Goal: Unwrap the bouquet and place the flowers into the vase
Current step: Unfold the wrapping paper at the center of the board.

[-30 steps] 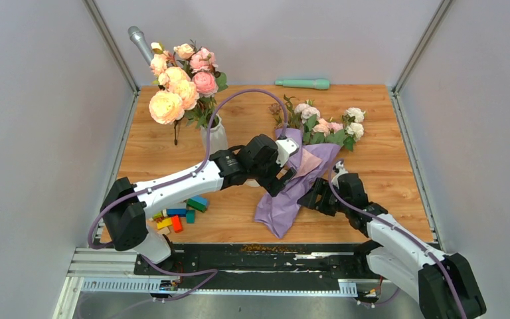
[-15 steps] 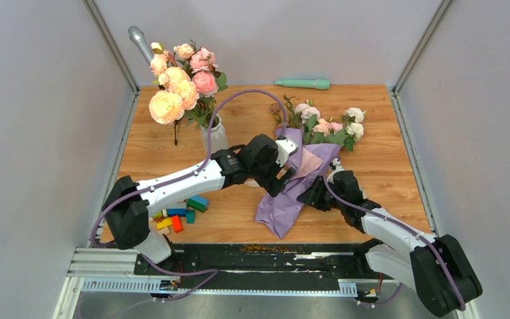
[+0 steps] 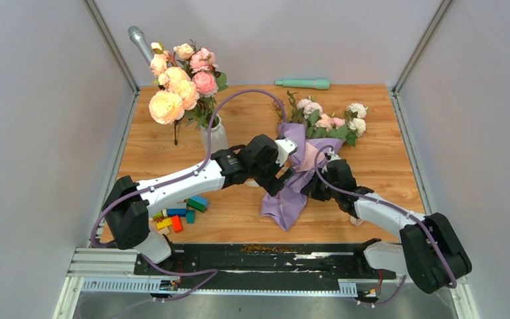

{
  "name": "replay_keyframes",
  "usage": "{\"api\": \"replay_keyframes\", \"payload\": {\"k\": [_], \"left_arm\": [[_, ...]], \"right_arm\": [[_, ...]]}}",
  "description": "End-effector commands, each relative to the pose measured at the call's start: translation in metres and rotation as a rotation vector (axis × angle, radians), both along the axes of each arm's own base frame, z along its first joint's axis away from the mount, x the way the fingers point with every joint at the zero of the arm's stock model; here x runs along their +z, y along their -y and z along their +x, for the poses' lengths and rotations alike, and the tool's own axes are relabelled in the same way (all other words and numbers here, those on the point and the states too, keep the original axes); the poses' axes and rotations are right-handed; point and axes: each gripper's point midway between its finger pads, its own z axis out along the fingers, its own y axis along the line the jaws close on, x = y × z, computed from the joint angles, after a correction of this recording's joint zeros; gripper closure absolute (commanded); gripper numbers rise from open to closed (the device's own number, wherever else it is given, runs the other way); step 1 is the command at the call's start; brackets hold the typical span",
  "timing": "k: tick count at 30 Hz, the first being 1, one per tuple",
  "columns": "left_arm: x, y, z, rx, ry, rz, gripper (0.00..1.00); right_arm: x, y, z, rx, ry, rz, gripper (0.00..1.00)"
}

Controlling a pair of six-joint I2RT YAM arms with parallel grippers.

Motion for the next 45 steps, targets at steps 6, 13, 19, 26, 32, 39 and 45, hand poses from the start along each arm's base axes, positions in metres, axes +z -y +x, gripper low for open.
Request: {"api": "replay_keyframes", "payload": {"k": [6,13,19,26,32,39,45], "left_arm": [[0.015,0.004,0.011,0.020,0.039,-0.011,0.04],[0.027,0.003,0.008,0.017,0.048,-0.049,0.04],[0.039,-0.001,0.006,0.022,0.070,-0.075,0.04],[0.061,-0.006,0.005,0.033,0.111,-0.123,0.03],[0.075,-0.010,0.004,0.038,0.138,-0.156,0.03],[0.077,-0.013,0.006,0.049,0.152,-0.154,0.03],[0.076,-0.014,0.006,0.051,0.154,-0.148,0.03]], "right_arm": [[-0.006,0.033,0.039,0.015,0.031,-0.178,1.00],[0.002,0.034,0.055,0.043,0.041,-0.184,1.00],[0.024,0.032,0.059,0.053,0.065,-0.183,0.75],[0.066,0.039,0.051,-0.003,0.118,-0.165,0.35],[0.106,0.023,0.042,-0.017,0.185,-0.108,0.31],[0.114,-0.001,0.051,-0.087,0.182,0.011,0.37],[0.096,-0.006,0.067,-0.225,0.136,0.035,0.41]]}}
